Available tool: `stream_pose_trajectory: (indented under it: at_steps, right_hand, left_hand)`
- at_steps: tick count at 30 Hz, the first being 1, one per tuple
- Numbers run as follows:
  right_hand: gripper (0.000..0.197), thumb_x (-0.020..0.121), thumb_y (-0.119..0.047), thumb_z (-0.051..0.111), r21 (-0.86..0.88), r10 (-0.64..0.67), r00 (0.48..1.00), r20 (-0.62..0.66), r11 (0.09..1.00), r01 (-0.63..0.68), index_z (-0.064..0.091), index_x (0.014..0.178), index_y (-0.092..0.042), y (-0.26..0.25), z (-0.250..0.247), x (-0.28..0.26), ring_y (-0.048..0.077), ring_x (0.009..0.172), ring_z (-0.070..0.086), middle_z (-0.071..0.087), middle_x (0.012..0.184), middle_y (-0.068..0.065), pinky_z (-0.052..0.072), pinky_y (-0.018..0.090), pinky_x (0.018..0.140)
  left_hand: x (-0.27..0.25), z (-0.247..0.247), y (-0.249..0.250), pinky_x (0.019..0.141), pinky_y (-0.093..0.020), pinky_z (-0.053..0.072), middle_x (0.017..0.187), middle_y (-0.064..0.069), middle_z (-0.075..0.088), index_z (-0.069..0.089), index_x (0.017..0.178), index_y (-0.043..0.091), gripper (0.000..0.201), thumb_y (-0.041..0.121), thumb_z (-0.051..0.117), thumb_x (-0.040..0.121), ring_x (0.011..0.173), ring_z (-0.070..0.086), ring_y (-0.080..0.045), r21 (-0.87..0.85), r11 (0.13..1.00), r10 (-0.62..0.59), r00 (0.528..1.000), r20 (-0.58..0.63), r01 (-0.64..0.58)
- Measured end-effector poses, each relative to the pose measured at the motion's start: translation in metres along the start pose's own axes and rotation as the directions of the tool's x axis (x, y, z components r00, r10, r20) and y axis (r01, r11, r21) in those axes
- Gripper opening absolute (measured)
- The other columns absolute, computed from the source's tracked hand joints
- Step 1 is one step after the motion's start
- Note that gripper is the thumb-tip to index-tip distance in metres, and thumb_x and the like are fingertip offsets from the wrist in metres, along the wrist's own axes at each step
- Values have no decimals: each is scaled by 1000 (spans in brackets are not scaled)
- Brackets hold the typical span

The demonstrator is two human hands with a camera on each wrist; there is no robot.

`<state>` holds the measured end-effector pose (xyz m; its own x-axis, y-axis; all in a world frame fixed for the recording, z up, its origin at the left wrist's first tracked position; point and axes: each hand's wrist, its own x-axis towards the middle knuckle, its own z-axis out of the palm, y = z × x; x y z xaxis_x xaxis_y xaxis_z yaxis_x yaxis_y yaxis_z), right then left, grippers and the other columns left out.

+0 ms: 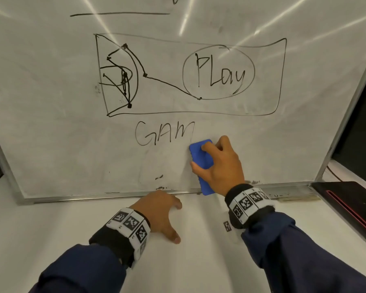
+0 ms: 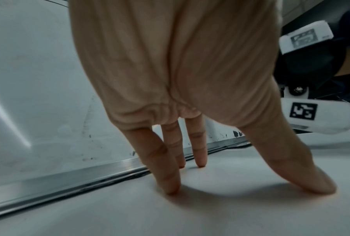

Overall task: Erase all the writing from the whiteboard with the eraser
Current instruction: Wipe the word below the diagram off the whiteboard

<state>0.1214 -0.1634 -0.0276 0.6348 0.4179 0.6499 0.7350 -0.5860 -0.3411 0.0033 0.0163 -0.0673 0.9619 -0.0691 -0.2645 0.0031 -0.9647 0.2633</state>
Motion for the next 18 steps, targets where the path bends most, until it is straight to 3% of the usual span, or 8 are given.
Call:
stream_pose_trajectory:
  at_steps: [6,10,14,18]
  right_hand:
    - [42,80,-44,79,93,8,982,-187,996,10,62,111,-22,-15,-11,26,20,84,49,39,101,-1,55,36,68]
    - [39,82,-40,79,68,-42,990,-137,996,52,62,110,-21,-12,-2,21,22,87,48,40,102,2,56,40,66]
    - [41,76,-38,82,5,-97,995,-36,995,97,64,109,-22,0,6,2,17,84,44,37,100,-3,56,40,59]
    - [45,78,-39,82,21,-87,990,-108,996,90,66,115,-20,-1,-8,12,19,85,49,42,102,1,56,36,63]
  left_hand:
    - [3,0,3,112,-38,35,145,10,42,45,139,38,93,61,86,58,134,36,-17,12,999,-32,999,33,32]
    - [3,0,4,112,-38,36,146,10,42,46,138,40,94,62,86,56,133,37,-16,6,998,-59,997,43,59]
    - [-1,-5,9,112,-37,36,145,9,44,48,139,35,90,56,88,60,134,37,-16,0,998,-63,996,56,63]
    - [-2,-8,14,112,-38,37,144,10,43,49,137,34,89,53,89,60,134,37,-17,-12,998,-66,996,62,67]
